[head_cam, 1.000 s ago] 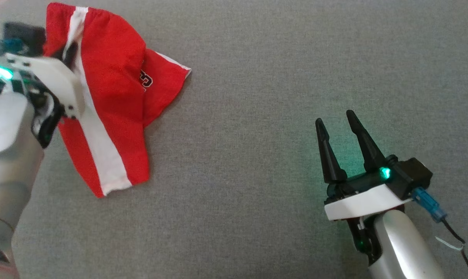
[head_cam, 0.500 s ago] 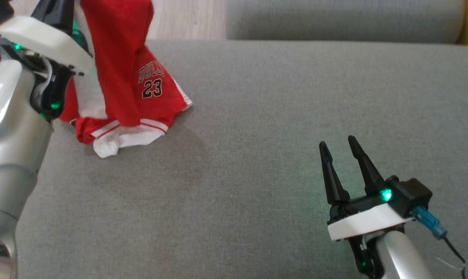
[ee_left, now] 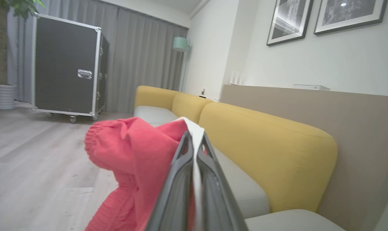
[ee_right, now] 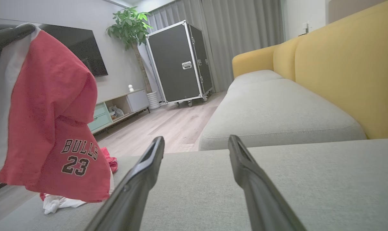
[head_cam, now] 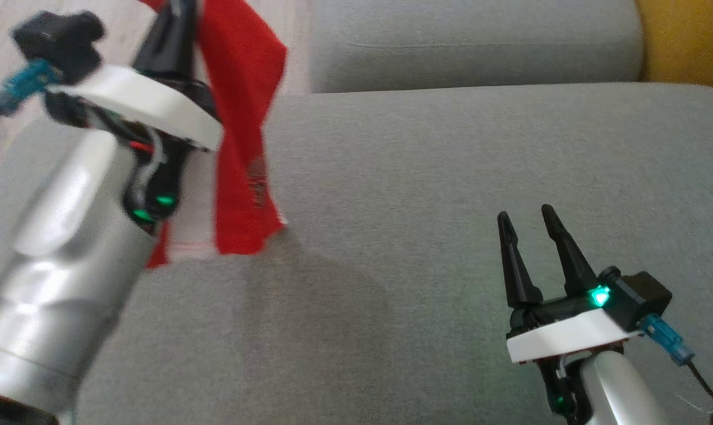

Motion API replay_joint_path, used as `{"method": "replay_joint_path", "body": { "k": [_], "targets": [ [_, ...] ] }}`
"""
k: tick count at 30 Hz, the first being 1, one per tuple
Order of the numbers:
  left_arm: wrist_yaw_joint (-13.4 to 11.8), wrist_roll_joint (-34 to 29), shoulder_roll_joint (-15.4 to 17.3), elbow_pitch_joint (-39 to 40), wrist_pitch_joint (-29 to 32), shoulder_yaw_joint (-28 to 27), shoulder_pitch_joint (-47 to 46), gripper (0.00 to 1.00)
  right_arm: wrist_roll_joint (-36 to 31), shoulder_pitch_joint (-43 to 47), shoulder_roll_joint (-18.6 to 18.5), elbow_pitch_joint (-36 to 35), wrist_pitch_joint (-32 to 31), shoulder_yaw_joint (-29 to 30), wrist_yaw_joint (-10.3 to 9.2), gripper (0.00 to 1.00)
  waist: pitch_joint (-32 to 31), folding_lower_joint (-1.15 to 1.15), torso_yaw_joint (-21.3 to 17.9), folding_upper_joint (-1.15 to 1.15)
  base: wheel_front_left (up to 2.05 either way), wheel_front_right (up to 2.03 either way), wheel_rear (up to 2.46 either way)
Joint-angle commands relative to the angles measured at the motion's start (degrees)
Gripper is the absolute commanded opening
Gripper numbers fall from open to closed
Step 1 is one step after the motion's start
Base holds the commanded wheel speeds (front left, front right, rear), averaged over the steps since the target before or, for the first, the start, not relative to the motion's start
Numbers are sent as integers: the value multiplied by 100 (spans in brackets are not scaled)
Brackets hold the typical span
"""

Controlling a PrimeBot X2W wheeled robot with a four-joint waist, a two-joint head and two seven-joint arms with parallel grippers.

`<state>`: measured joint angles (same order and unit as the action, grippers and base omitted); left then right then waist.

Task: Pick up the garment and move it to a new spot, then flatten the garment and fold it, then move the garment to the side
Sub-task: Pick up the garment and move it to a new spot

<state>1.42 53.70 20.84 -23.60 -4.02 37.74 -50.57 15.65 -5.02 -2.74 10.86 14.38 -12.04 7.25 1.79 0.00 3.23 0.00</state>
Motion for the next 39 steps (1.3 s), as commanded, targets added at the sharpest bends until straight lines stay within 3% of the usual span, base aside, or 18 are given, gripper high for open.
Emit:
{"method": "replay_joint_path", "body": {
  "k": [1, 16, 24, 30, 31, 32, 39],
  "targets": [
    [-25, 66, 95, 208, -1, -196, -240, 0, 37, -196, -14, -211, 62, -103, 24, 100, 52, 0, -144, 0, 0, 0, 0],
    [-247, 65, -1571, 204, -546, 223, -637, 0, 213, -789, -14, -771, 62, -344, 24, 100, 872, 0, -1524, 0, 0, 0, 0],
    [-287, 176, -1782, -124, -1004, 238, -906, 0, 232, -860, -14, -897, 62, -246, 24, 100, 1206, 0, -1776, 0, 0, 0, 0],
    [-63, 107, -1756, -1350, -1053, 513, -392, 0, 141, -843, -14, -889, 62, -66, 24, 100, 1290, 0, -1562, 0, 0, 0, 0],
    [-73, 8, -1708, -1608, -1060, 570, -353, 79, 119, -852, -14, -875, 62, -67, 24, 100, 1291, 0, -1516, 0, 0, 0, 0],
    [-73, -77, -1668, -1844, -1067, 608, -319, 100, 98, -864, -14, -863, 62, -75, 24, 100, 1286, 0, -1470, 0, 0, 0, 0],
    [30, -565, -1540, -2289, -1095, 263, -235, 100, -27, -840, -14, -773, 62, 0, 24, 100, 1118, 0, -1125, 0, 0, 0, 0]
  ]
}}
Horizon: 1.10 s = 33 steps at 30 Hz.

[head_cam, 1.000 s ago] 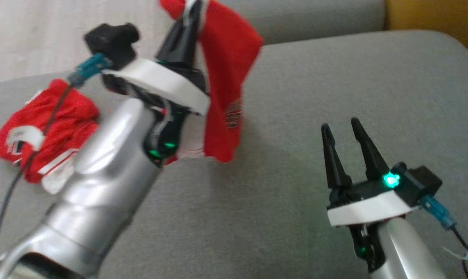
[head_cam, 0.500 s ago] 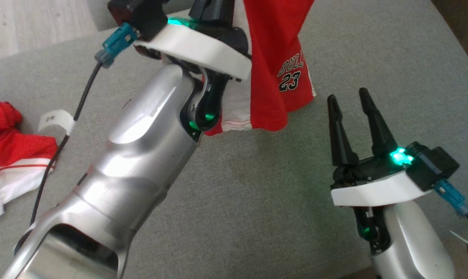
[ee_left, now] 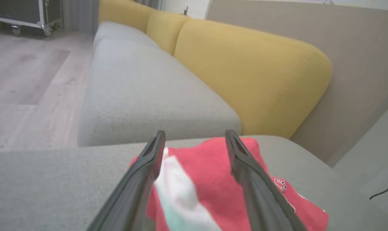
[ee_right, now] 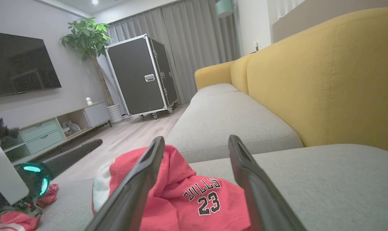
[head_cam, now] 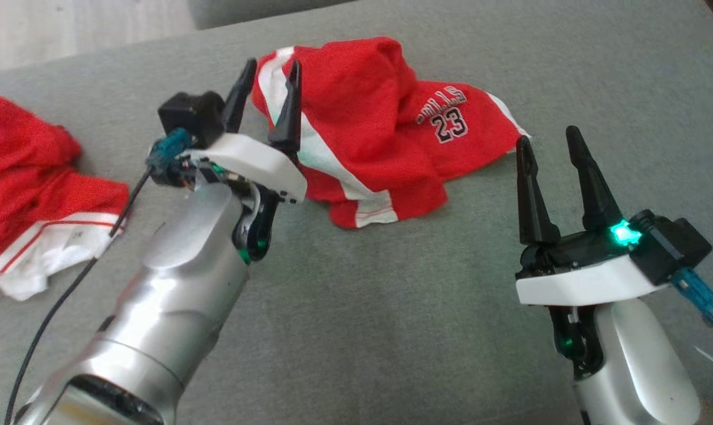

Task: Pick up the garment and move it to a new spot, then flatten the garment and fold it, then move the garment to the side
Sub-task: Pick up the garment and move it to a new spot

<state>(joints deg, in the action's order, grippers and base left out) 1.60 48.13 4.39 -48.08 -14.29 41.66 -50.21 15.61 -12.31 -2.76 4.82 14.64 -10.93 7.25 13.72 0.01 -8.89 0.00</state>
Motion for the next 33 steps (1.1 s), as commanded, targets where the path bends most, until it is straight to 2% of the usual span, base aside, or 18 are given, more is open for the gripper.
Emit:
{"method": "replay_joint_path", "body": {
  "k": [1, 6, 13, 14, 17, 20, 25, 29, 33],
  "targets": [
    [34, -140, 137, 243, -68, -250, -233, 100, -48, -93, -11, -148, 36, -94, 24, 100, -125, -1, 152, 0, 0, 0, 0],
    [51, -966, 380, 903, -70, -860, 148, 100, -176, 48, -11, -34, 36, 21, 24, 100, -429, -1, 519, 0, 0, 0, 0],
    [127, -1864, 808, 1821, -70, -1467, 1295, 100, -320, 312, -11, 129, 36, 170, 24, 100, -919, -1, 1035, 0, 0, 0, 0],
    [56, -2167, 966, 2061, -70, -1559, 1707, 100, -351, 398, -11, 178, 36, 184, 24, 100, -1038, -1, 1155, 0, 0, 0, 0],
    [-66, -2366, 1031, 2388, -70, -1784, 2452, 100, -373, 524, -11, 236, 36, 168, 24, 100, -1158, -1, 1285, 0, 0, 0, 0],
    [-150, -2508, 971, 2690, -71, -2014, 3117, 100, -375, 637, -11, 298, 36, 183, 24, 100, -1260, -1, 1385, 0, 0, 0, 0],
    [-219, -2672, 665, 3163, -71, -2448, 3898, 100, -421, 753, -11, 389, 36, 174, 24, 100, -1342, -1, 1448, 0, 0, 0, 0],
    [-146, -2873, 434, 3399, -71, -2671, 4133, 100, -429, 774, -11, 404, 36, 222, 24, 100, -1335, -1, 1497, 0, 0, 0, 0],
    [16, -3125, 335, 3461, -71, -2776, 4114, 100, -485, 718, -11, 415, 36, 215, 24, 100, -1260, -1, 1549, 0, 0, 0, 0]
  ]
}}
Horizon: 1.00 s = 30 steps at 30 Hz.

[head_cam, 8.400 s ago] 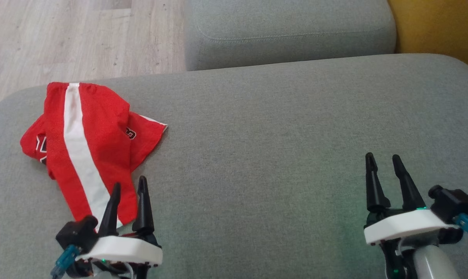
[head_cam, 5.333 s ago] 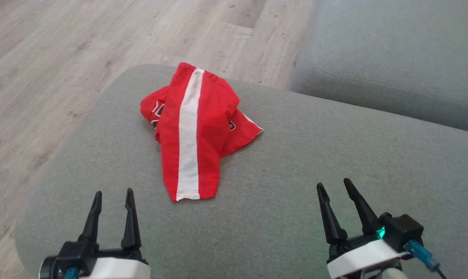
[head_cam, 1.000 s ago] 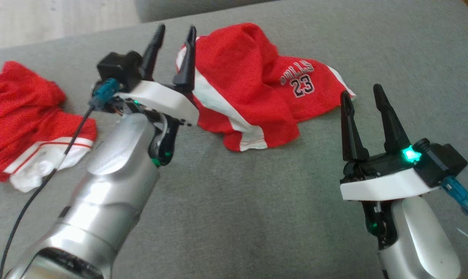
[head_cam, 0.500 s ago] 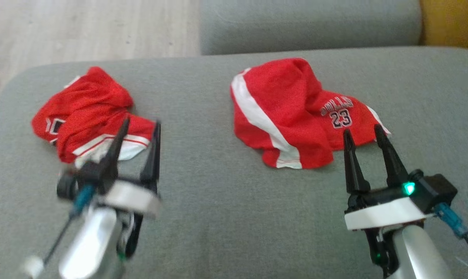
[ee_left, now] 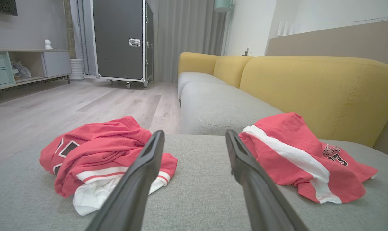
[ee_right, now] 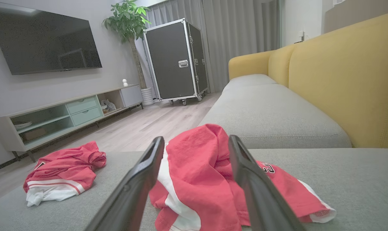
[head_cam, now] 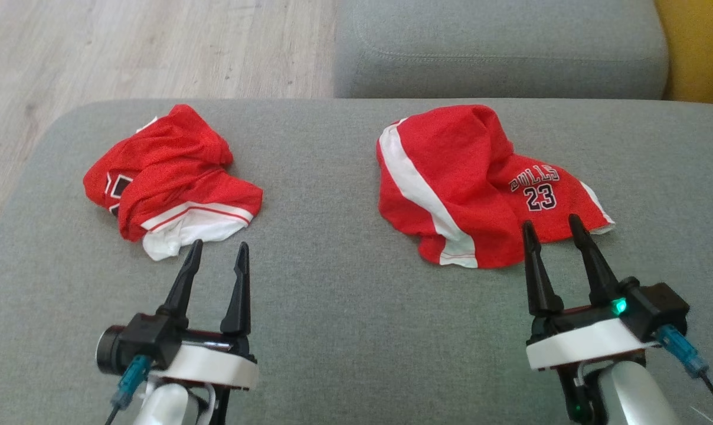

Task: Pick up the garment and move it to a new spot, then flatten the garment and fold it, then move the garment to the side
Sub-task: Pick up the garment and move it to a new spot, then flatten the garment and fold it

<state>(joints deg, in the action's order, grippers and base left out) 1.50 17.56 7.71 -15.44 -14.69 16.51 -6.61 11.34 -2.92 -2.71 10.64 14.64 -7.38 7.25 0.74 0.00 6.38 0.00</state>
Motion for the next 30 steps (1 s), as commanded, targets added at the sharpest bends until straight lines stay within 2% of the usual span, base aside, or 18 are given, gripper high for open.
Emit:
{"method": "replay_joint_path", "body": {
  "k": [1, 8, 20, 30],
  "targets": [
    [53, -96, -28, 203, -30, -307, -265, 100, -82, -242, -17, -139, 36, -155, 24, 100, 61, 0, 36, 0, 0, 0, 0],
    [219, -233, -183, 169, -30, -480, -377, 100, -150, -488, -17, 406, 36, -306, 24, 100, 214, 0, 147, 0, 0, 0, 0],
    [401, -495, -372, -23, -30, -508, -565, 100, -70, -1574, -17, 2579, -425, -579, 24, 100, 537, 0, 489, 0, 0, 0, 0],
    [470, -522, -456, -40, -30, -463, -712, 100, -200, -2369, -17, 3961, -676, -775, 24, 100, 743, 0, 731, 0, 0, 0, 0]
  ]
}}
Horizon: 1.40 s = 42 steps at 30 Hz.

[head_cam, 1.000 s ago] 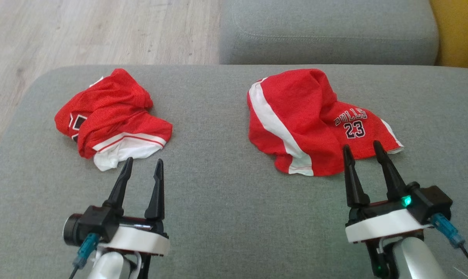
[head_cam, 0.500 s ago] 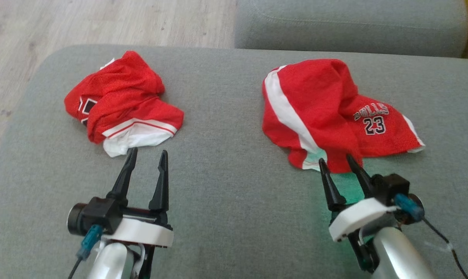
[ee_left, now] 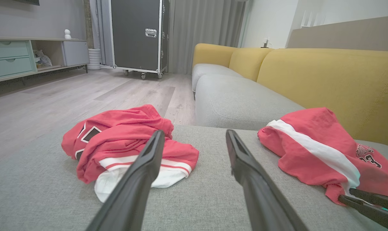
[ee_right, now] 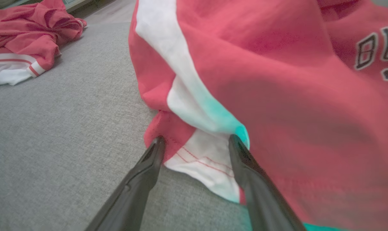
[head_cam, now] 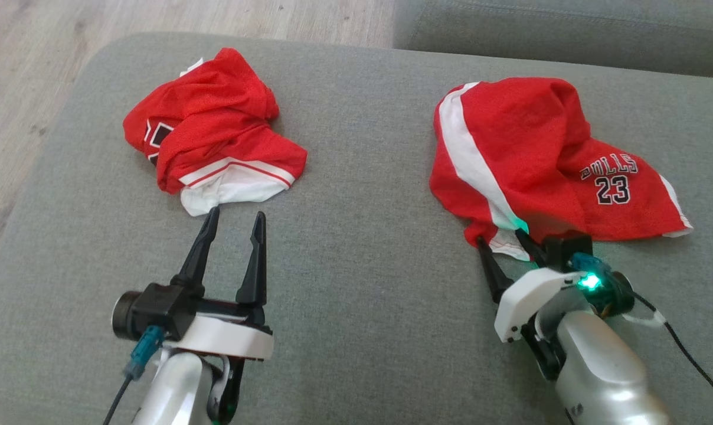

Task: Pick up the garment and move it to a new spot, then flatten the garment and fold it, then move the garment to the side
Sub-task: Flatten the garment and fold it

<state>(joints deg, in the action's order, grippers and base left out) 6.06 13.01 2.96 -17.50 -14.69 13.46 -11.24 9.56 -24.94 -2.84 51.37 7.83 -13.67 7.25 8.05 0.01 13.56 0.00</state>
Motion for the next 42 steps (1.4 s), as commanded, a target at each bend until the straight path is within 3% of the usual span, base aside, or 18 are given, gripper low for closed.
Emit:
{"method": "replay_joint_path", "body": {
  "k": [1, 2, 4, 13, 19, 23, 28, 31, 35, 36, 38, 42],
  "targets": [
    [17, -67, 15, 165, -30, -165, -258, 100, 22, -212, -4, -32, -11, -219, 24, 100, 19, -1, 20, 0, 0, 0, 0],
    [19, -66, 12, 165, -30, -173, -264, 100, 78, -248, -4, 42, -26, -304, 24, 100, 20, -1, 23, 0, 0, 0, 0],
    [21, -72, 6, 169, -30, -184, -268, 100, -47, -334, -4, 186, 37, -427, 24, 0, 6, -1, 13, 0, 0, 0, 0],
    [-1, -59, -5, 181, -30, -284, -133, 100, -457, -272, -4, 394, 506, -208, 24, 0, -238, -1, -292, 0, 0, 0, 0],
    [-9, -49, -7, 207, -30, -366, -37, 100, -933, -45, -15, 321, 592, 177, 24, 0, -447, -1, -551, 0, 0, 0, 0],
    [-13, -22, -7, 232, -30, -383, 38, 100, -1337, 197, -209, 117, 571, 601, 24, 0, -625, -1, -733, 0, 0, 0, 0],
    [-55, 35, -8, 268, -30, -328, 128, 100, -1640, 569, -499, -393, 252, 1345, 24, 0, -804, -1, -852, 0, 0, 0, 0],
    [-88, 54, -8, 298, -30, -338, 228, 100, -2095, 929, -693, -1103, -176, 1915, 24, 0, -902, -1, -940, 0, 0, 0, 0],
    [-90, 56, -8, 314, -30, -335, 278, 100, -2639, 1330, -570, -1930, -625, 2806, 24, 0, -950, -1, -989, 0, 0, 0, 0],
    [-91, 60, -8, 322, -30, -332, 278, 100, -2791, 1406, -482, -2168, -664, 3023, 24, 5, -953, -1, -998, 0, 0, 0, 0],
    [-93, 64, -8, 342, -30, -322, 276, 100, -3056, 1527, -277, -2608, -639, 3330, 24, 100, -952, -1, -1015, 0, 0, 0, 0],
    [-88, 55, -8, 371, -30, -311, 284, 100, -2894, 1630, -28, -3154, -308, 3138, 24, 100, -946, -1, -1053, 0, 0, 0, 0]
  ]
}}
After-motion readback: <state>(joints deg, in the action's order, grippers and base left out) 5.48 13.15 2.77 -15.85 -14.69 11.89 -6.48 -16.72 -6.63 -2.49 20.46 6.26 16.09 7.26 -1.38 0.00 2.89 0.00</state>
